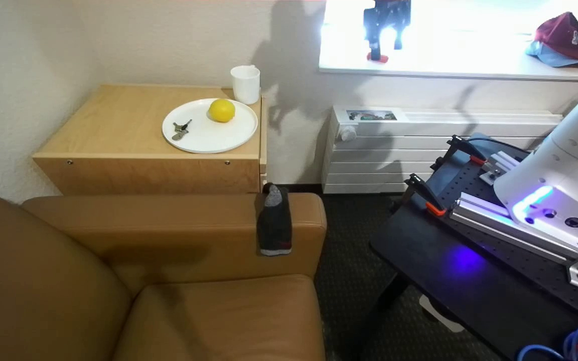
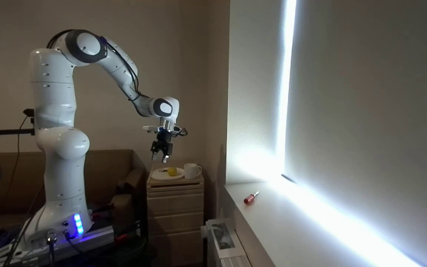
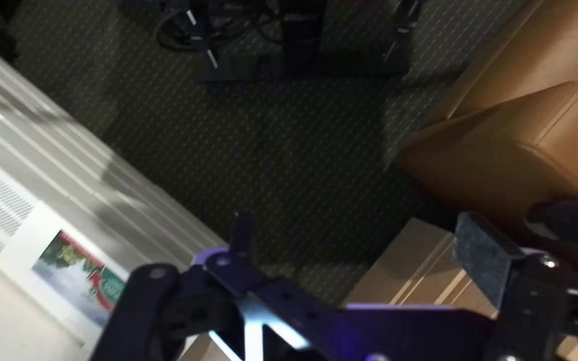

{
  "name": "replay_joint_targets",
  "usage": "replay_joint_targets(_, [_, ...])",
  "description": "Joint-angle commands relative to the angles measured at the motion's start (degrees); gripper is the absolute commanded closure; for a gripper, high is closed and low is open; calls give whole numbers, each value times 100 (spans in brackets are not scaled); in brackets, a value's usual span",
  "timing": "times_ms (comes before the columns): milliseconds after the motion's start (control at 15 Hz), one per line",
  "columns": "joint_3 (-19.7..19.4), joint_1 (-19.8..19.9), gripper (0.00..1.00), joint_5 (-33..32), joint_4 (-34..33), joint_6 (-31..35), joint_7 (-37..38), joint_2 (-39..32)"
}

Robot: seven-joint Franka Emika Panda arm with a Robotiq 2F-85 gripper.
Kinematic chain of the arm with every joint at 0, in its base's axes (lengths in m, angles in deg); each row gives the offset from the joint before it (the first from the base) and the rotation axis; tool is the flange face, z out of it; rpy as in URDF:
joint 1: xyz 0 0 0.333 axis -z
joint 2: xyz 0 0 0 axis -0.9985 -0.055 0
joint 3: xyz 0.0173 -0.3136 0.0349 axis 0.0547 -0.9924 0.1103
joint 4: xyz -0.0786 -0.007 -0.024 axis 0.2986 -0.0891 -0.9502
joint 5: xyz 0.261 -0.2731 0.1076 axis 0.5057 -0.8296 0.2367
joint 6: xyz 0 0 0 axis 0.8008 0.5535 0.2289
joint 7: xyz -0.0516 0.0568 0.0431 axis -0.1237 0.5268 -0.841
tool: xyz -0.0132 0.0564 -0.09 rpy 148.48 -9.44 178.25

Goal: Pull out the nightstand shelf

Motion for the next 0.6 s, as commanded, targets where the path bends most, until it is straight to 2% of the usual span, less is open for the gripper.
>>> replay_joint_targets(0, [-16,-5,0,277,-114,-180,-179,-133])
replay_joint_targets(200, [-22,-5,0,582,-344,-497,-437,-181])
replay_joint_targets(333, [14,-34,0,226,-245,132,284,-511])
replay_joint_targets(533, [100,-179,0,442,-40,1213,1229,-1307])
